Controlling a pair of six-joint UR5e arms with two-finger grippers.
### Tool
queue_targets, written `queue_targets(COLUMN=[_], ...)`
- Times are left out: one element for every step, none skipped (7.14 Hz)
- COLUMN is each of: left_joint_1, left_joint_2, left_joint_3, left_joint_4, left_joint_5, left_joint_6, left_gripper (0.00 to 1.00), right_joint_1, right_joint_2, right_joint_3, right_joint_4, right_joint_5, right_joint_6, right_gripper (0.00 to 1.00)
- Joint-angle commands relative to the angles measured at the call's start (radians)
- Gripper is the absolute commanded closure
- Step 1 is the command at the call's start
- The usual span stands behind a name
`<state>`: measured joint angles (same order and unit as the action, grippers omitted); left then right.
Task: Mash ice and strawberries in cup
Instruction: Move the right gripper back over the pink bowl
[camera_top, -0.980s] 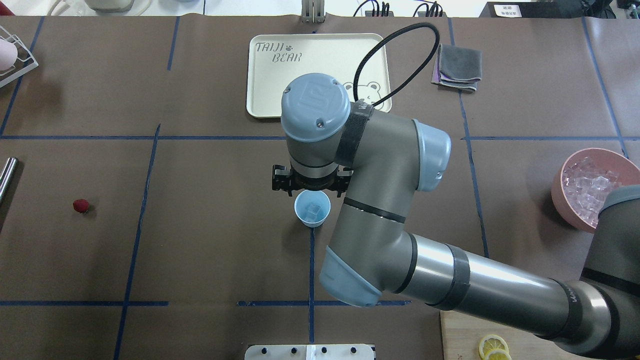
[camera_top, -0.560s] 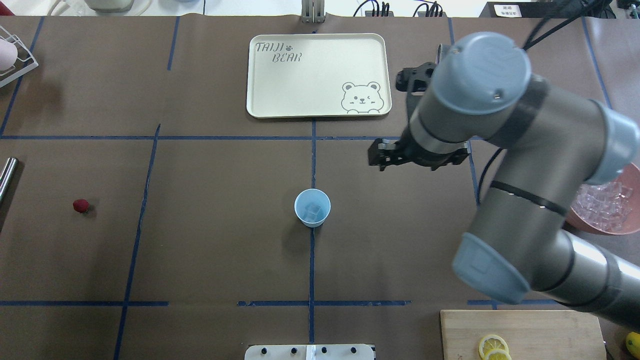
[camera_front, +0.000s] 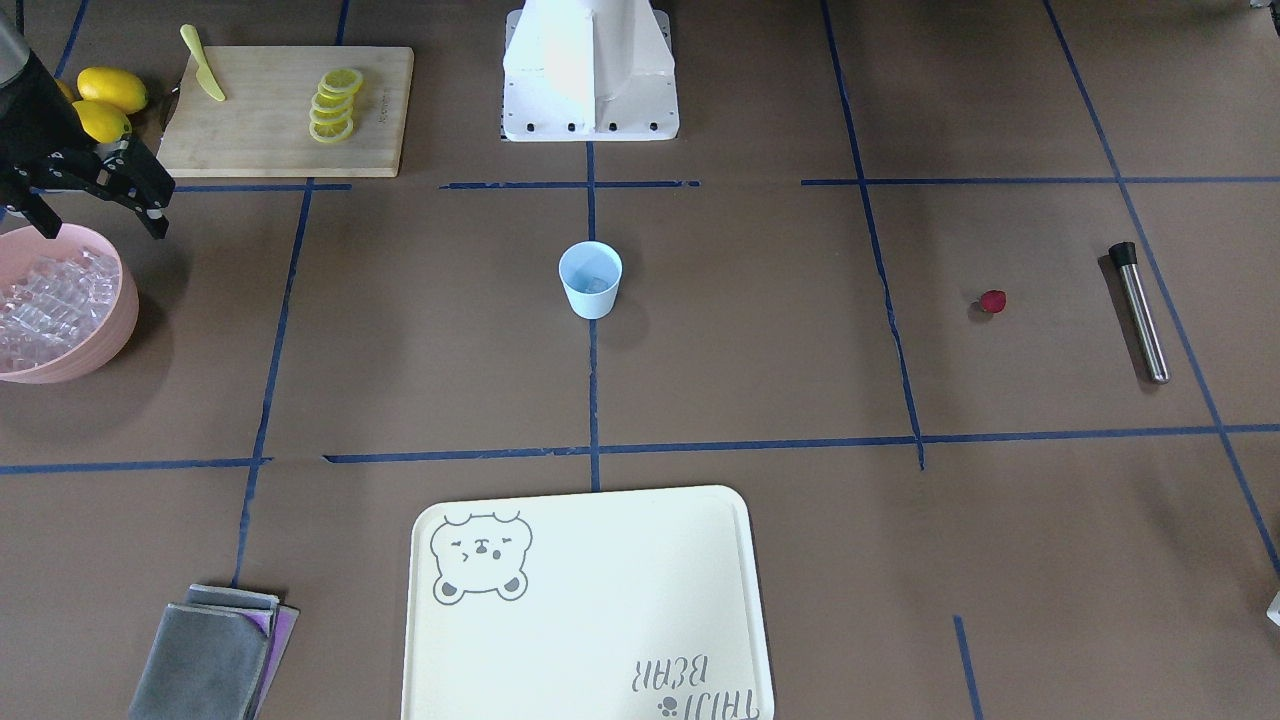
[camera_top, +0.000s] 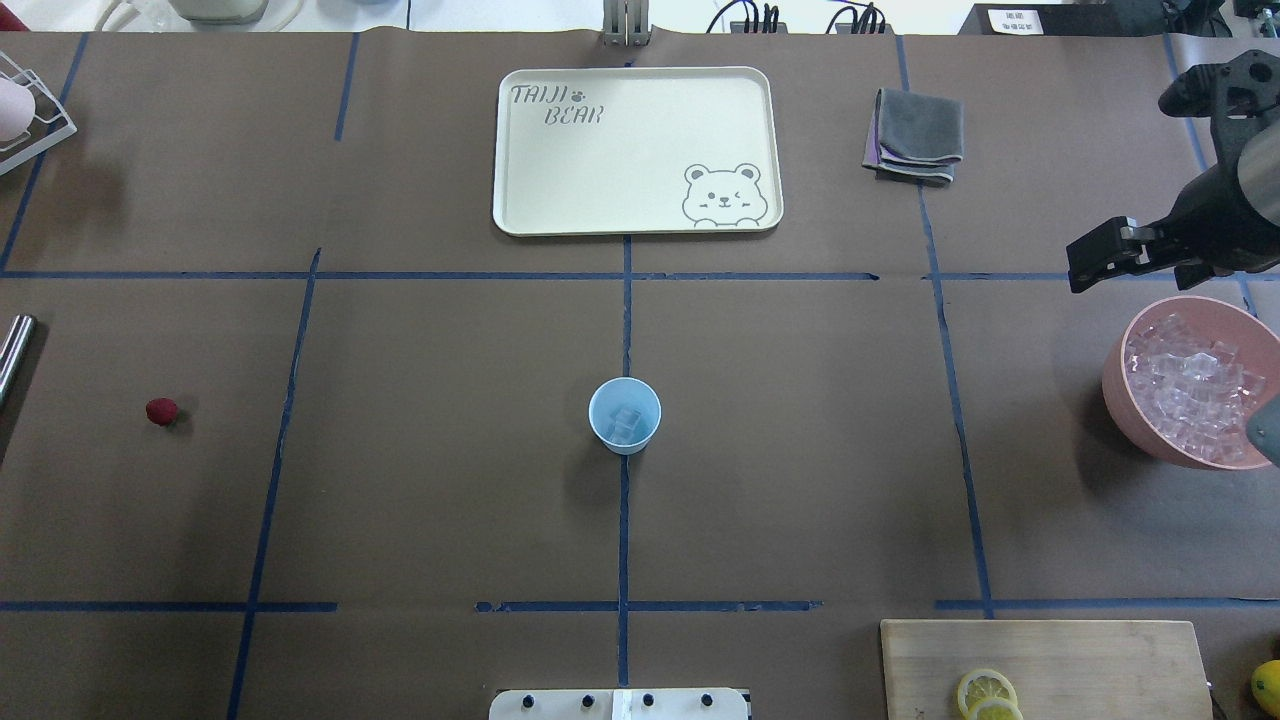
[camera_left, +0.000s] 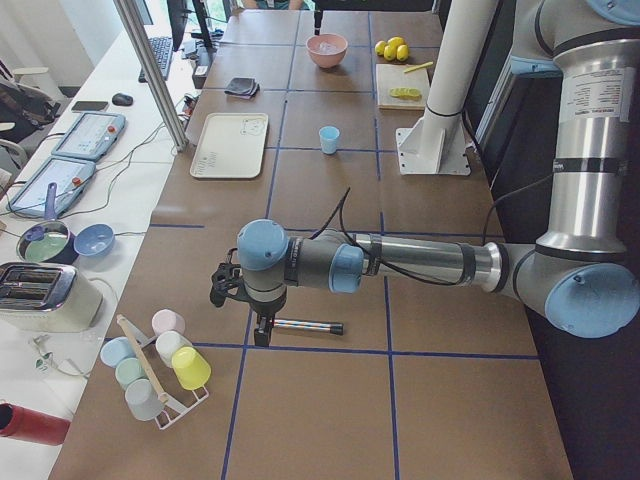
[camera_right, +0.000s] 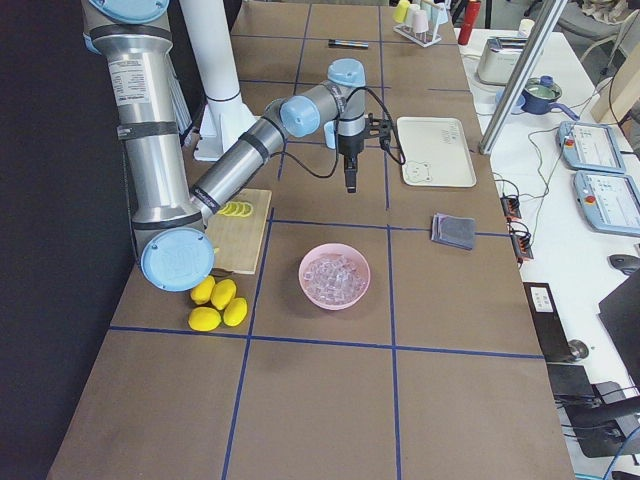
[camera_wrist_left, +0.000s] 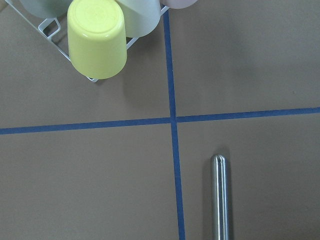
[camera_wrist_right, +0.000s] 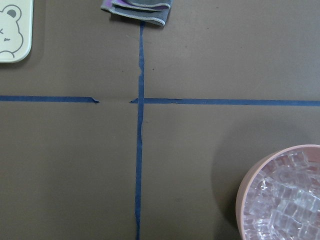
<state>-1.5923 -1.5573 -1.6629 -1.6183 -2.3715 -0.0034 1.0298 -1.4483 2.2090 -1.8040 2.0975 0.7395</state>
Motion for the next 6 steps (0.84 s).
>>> queue_targets(left_joint_1=[0.0, 0.0, 0.0, 0.0, 0.0, 0.0], left_joint_2=[-0.001, 0.0, 0.0, -0.001, -0.001, -0.001], left_joint_3=[-0.008, -0.012, -0.012, -0.012, -0.012, -0.012], left_joint_4=[0.0, 0.0, 0.0, 0.0, 0.0, 0.0], left_joint_5=[0.0, 0.0, 0.0, 0.0, 0.0, 0.0], left_joint_6=[-0.01, -0.01, -0.01, -0.01, -0.01, -0.01], left_gripper=[0.0, 0.0, 0.0, 0.0, 0.0, 0.0], right_joint_1=[0.134, 0.135, 0.135, 0.136, 0.136, 0.136], right_joint_2=[-0.25, -0.251, -0.256, -0.256, -0.254, -0.256], right_joint_3=[-0.228, -0.23, -0.238, -0.238, -0.256, -0.302], right_joint_4=[0.394, 0.397, 0.397, 0.397, 0.397, 0.397], right_joint_5=[0.115, 0.119, 0.119, 0.119, 0.118, 0.118], right_joint_6=[-0.067, -0.068, -0.071, -0.083, -0.086, -0.097], right_gripper=[0.01, 0.01, 0.01, 0.01, 0.01, 0.01])
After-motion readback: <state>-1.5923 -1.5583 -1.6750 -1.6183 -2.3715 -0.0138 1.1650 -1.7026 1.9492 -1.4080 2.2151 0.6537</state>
